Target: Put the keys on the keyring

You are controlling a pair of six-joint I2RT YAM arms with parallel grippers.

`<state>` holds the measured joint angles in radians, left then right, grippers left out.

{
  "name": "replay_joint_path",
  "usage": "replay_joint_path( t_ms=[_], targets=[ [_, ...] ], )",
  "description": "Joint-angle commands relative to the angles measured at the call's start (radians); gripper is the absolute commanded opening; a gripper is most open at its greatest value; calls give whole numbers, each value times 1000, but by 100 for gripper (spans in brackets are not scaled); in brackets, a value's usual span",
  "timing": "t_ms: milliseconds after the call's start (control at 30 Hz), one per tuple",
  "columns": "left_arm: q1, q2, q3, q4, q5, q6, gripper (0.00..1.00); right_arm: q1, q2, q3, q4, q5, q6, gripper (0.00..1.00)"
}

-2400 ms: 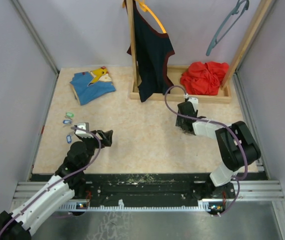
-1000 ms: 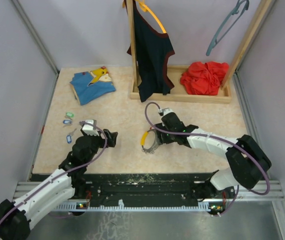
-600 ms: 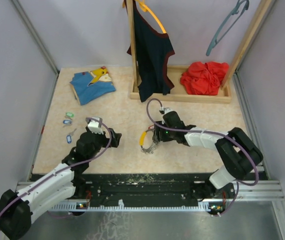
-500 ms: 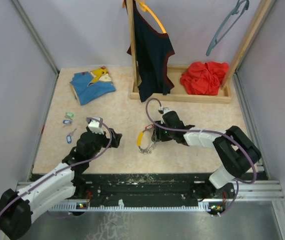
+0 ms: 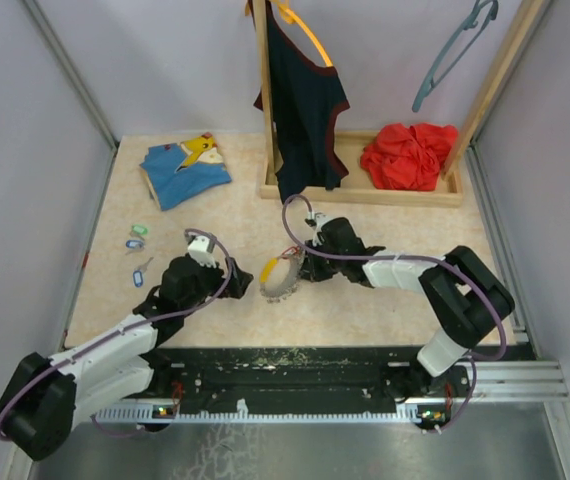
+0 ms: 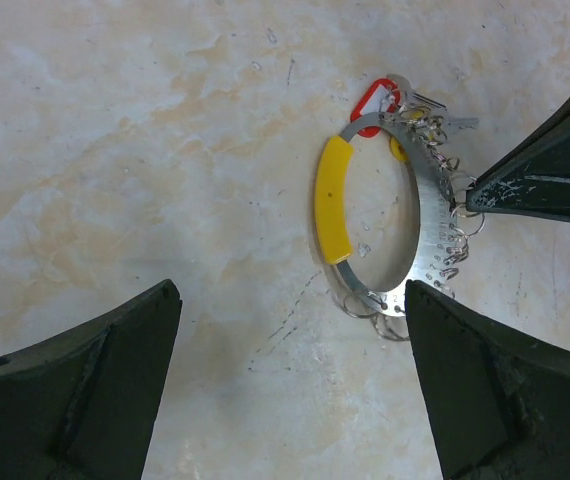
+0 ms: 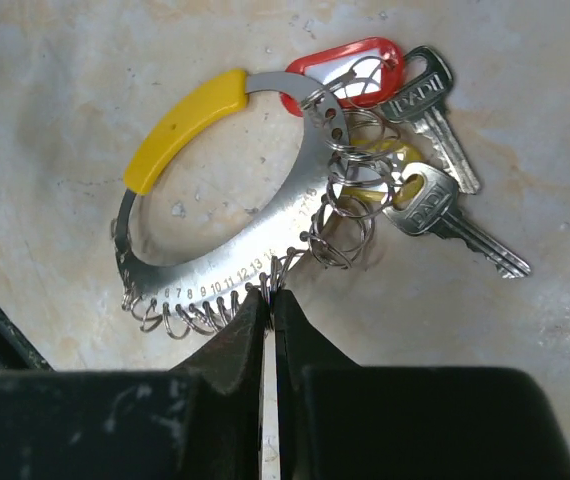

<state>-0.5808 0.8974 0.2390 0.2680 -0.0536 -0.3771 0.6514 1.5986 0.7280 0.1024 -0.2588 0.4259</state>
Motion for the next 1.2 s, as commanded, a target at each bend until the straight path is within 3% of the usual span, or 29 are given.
replay_joint_path(
  t_ms=[0, 267, 633, 1167],
  targets=[
    [43, 74, 50, 68, 137, -56, 96, -2, -36, 54, 69, -93, -70, 0],
    [166, 176, 76, 107, 341, -177, 91, -1, -77, 37, 116, -163, -125, 0],
    [197, 361, 98, 152, 480, -294, 86, 13, -121, -12, 228, -206, -60, 0],
    [107, 185, 118, 143, 527, 14, 79, 93, -143, 128, -78, 33, -70, 0]
  ],
)
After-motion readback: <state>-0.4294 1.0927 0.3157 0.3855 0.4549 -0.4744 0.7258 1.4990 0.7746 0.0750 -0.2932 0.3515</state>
